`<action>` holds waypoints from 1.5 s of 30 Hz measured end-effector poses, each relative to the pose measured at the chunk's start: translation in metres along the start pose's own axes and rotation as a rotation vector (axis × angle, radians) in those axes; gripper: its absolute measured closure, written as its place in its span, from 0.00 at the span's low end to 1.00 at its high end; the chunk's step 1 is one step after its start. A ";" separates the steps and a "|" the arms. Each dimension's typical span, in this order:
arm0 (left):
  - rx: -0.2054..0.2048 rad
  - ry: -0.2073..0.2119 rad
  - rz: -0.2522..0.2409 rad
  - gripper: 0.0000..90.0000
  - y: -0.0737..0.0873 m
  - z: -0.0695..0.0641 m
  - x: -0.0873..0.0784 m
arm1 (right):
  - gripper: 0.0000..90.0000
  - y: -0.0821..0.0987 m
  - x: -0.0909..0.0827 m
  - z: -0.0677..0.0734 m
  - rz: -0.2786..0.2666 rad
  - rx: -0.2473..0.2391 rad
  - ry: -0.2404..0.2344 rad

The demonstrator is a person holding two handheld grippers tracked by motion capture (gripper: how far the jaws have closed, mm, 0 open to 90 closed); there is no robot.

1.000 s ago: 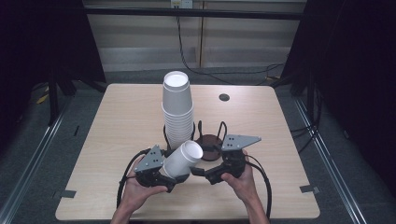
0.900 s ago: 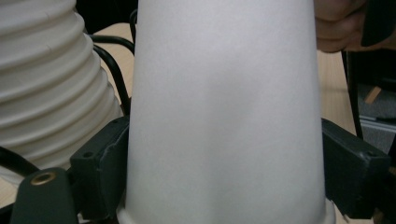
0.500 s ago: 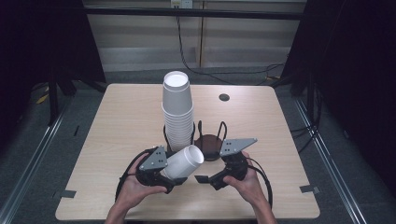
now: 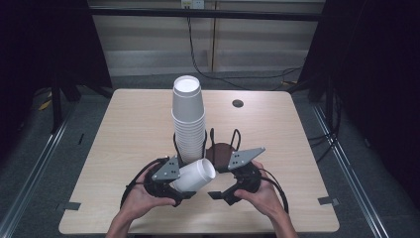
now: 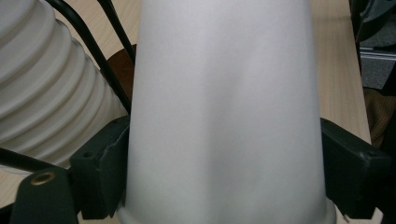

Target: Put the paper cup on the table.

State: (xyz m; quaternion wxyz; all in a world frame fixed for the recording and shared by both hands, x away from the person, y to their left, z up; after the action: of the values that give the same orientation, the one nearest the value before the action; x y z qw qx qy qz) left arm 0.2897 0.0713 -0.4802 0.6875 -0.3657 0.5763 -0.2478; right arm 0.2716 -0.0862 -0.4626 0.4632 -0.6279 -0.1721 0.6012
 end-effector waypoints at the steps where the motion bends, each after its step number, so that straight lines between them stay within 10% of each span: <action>1: 0.004 0.002 0.008 0.16 0.000 -0.001 0.001 | 0.15 0.001 0.000 0.000 0.003 0.001 -0.002; 18: 0.111 0.047 0.184 0.17 0.011 -0.014 0.013 | 0.15 0.017 0.016 0.001 0.224 -0.044 -0.026; 45: 0.174 0.138 0.273 0.17 0.010 -0.031 0.025 | 0.21 0.017 0.033 0.008 0.341 -0.092 -0.140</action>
State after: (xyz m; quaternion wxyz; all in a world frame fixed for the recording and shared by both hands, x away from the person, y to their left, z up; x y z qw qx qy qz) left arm 0.2640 0.0511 -0.5055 0.7025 -0.2052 0.6429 -0.2257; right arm 0.2654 -0.0665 -0.4943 0.3124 -0.6252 -0.1224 0.7046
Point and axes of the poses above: each handheld gripper's, and its own axes: x roughly forward along the jaws, y roughly out of its underside, z roughly to its left, the point moved 7 cm from there along x, roughly forward along the jaws, and after that the axes turned 1 degree about -x, right-handed, at the moved point
